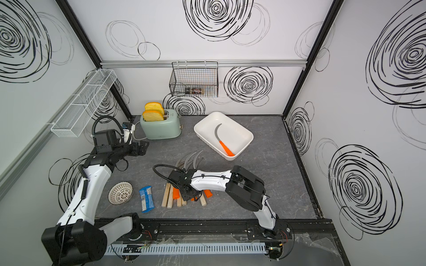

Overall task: Put small sickles into storage boxes
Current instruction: Pick up the sickle at the center of the board.

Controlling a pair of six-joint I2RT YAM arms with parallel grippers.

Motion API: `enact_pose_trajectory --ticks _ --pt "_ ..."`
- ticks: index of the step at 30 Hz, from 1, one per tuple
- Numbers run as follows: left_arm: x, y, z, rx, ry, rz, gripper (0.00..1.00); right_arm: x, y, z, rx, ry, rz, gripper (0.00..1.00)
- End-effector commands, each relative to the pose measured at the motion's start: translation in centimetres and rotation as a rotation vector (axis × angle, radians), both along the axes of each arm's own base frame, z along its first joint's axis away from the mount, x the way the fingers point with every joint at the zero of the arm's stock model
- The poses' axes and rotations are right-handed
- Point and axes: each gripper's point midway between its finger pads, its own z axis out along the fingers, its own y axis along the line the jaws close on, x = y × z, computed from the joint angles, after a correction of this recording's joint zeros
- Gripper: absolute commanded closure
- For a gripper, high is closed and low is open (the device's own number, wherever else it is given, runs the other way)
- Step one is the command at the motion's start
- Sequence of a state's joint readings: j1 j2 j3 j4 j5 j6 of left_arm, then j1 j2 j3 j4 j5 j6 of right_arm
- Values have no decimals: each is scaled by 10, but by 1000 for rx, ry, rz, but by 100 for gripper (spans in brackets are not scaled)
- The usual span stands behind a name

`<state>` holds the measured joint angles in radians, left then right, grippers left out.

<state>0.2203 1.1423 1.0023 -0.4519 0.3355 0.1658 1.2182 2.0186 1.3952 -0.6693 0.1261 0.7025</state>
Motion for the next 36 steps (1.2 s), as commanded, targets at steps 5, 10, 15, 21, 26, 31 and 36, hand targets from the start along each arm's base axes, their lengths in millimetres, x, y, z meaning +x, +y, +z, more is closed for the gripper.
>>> enact_pose_trajectory --ticks 5,10,15,21,26,31,36 --pt "2 -4 9 3 -45 -13 4 -11 -18 -21 -93 41 -25 62" --pt "3 -5 10 -1 -46 -16 4 -15 -24 -31 -104 62 -32 76" --pt "4 -7 11 -2 -47 -17 4 -17 -27 -37 -110 71 -40 99" --pt "5 -8 13 1 -51 -18 4 -9 -24 -23 -82 25 -46 100" --pt "6 -7 15 4 -54 -14 4 2 -16 11 -18 -44 -40 100" --pt "6 -8 15 1 -53 -15 4 9 -13 36 14 -81 -31 100" --pt "7 -10 16 4 -56 -15 4 10 -6 52 51 -90 -12 100"
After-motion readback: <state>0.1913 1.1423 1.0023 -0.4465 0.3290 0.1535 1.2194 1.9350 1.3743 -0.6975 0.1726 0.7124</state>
